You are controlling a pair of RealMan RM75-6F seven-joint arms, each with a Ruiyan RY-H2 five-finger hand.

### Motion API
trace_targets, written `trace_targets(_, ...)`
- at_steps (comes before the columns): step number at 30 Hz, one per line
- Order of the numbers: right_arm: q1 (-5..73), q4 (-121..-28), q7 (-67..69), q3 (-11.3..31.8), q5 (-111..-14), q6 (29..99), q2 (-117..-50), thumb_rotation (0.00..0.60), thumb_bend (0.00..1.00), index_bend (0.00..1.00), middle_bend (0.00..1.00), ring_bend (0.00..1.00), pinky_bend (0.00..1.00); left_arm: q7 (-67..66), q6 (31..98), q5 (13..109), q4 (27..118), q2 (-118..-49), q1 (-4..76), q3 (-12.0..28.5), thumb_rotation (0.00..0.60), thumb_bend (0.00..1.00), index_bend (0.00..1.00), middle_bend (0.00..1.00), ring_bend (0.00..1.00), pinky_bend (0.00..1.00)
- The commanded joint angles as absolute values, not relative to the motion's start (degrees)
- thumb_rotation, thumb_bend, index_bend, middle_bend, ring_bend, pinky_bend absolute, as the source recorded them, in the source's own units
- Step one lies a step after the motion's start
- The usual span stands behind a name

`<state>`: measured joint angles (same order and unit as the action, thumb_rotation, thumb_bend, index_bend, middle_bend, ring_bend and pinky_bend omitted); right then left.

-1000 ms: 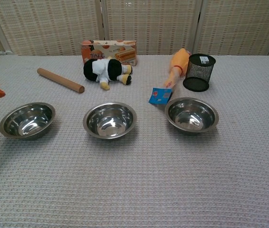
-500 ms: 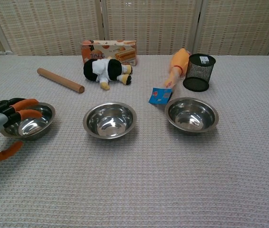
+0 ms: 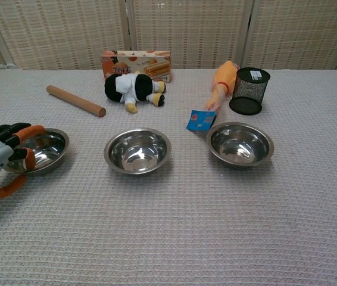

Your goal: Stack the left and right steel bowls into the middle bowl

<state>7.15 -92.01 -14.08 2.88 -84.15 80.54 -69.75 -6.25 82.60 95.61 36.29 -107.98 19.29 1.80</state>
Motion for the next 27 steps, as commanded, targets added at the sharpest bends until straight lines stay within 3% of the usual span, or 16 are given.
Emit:
trace_targets(1,7.15,-92.09,-14.02,2.81,-84.22,80.54,-69.66,0.6,0.15,0.0,0.0,0.0,0.0,-5.73,84.67,95.43,34.25,-109.3,19.58,2.02,0.6,0.45,0.6,0.09,0.0,0.12)
trace_targets(6,7.14,-92.5,-14.01,2.63,-84.1,80.27,-69.33,0.6,0.15,0.0,0.0,0.0,0.0,-2.93,86.09,94.56,31.9,-110.63,19.89,2.52,0.6,0.48,0.69,0.14,0.02,0.13)
trace_targets(14,7.06,-92.9,-13.88,2.58,-84.15,80.45,-69.2,0.6,0.15,0.0,0.0,0.0,0.0,-1.96,90.54,94.02,31.56,-110.7,21.08,3.85,0.6,0.48,0.7,0.15,0.03,0.13)
trace_targets(22,6.83,-93.44,-13.66,2.39,-84.63,80.95,-68.79,0.6,0.15,0.0,0.0,0.0,0.0,-2.15,93.67,92.51,39.08,-108.56,24.38,7.59,0.6,0.48,0.7,0.16,0.03,0.13)
trace_targets(27,6.96,-93.41,-13.82,2.36,-84.4,80.54,-68.85,0.6,0.15,0.0,0.0,0.0,0.0,-5.75,93.41,94.05,46.47,-107.88,26.73,7.26,0.6,0.48,0.7,0.17,0.04,0.13)
